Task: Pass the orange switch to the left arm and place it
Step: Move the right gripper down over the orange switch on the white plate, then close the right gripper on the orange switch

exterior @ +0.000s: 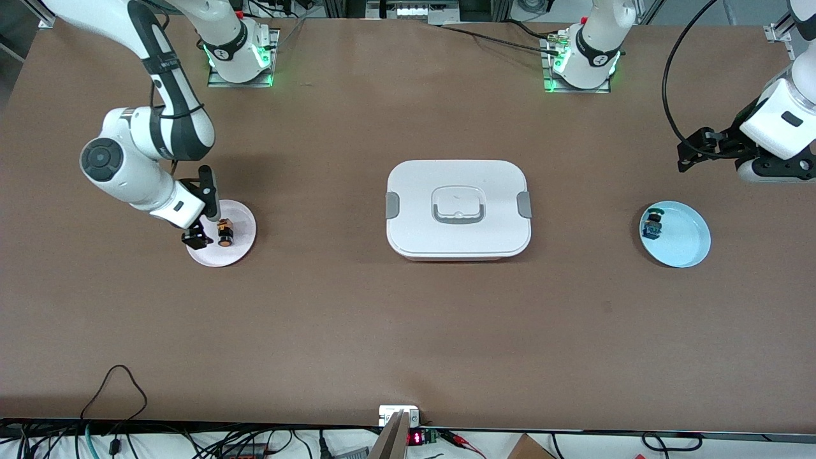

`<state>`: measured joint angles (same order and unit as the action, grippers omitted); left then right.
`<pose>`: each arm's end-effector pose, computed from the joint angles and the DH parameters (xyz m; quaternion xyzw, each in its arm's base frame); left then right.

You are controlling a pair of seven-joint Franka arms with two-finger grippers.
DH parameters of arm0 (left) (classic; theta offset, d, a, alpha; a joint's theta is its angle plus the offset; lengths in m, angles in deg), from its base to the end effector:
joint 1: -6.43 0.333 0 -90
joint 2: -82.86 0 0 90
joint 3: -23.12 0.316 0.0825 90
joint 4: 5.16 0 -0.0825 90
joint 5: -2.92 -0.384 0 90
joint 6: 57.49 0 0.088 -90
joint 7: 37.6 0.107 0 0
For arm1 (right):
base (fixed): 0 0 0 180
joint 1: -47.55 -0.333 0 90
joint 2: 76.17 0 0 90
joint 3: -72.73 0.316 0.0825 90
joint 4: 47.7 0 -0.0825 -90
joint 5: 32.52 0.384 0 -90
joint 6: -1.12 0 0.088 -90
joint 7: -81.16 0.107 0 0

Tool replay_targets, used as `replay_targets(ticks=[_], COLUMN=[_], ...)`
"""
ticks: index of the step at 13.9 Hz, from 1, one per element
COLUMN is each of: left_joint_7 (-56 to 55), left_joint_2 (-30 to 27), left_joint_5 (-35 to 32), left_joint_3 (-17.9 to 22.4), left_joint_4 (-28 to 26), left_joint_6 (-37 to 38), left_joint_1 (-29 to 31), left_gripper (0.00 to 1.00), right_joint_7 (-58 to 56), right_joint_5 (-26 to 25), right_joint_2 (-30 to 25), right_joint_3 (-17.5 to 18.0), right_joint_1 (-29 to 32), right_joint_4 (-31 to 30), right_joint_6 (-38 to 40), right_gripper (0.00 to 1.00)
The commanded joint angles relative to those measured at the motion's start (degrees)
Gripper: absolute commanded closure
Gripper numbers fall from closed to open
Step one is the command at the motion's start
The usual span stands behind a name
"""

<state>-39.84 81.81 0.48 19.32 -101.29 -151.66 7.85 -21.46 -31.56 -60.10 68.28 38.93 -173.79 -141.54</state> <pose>0.5525 -0.0190 0.5903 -0.9997 0.0029 0.0071 0.0221 0.5550 0.0404 0.2554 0.6003 0.7997 -0.0011 0.0073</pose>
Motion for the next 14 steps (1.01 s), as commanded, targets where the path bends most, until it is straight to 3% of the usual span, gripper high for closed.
replay_targets(ticks=[1, 14], left_joint_7=[0.04, 0.04], left_joint_2=[0.87, 0.87], left_joint_5=[-1.43, -1.43], left_joint_3=[-0.15, -0.15], left_joint_4=[1.91, 1.91], left_joint_6=[1.44, 1.44], left_joint_1=[0.08, 0.08], left_gripper=[0.00, 0.00], right_joint_7=[-1.09, -0.48], right_joint_5=[-0.79, -0.35], right_joint_2=[1.85, 6.96], right_joint_3=[0.14, 0.40], right_joint_1=[-0.09, -0.79], right_joint_4=[-1.79, -1.70], right_joint_6=[-5.68, -13.26], right_gripper=[0.00, 0.00])
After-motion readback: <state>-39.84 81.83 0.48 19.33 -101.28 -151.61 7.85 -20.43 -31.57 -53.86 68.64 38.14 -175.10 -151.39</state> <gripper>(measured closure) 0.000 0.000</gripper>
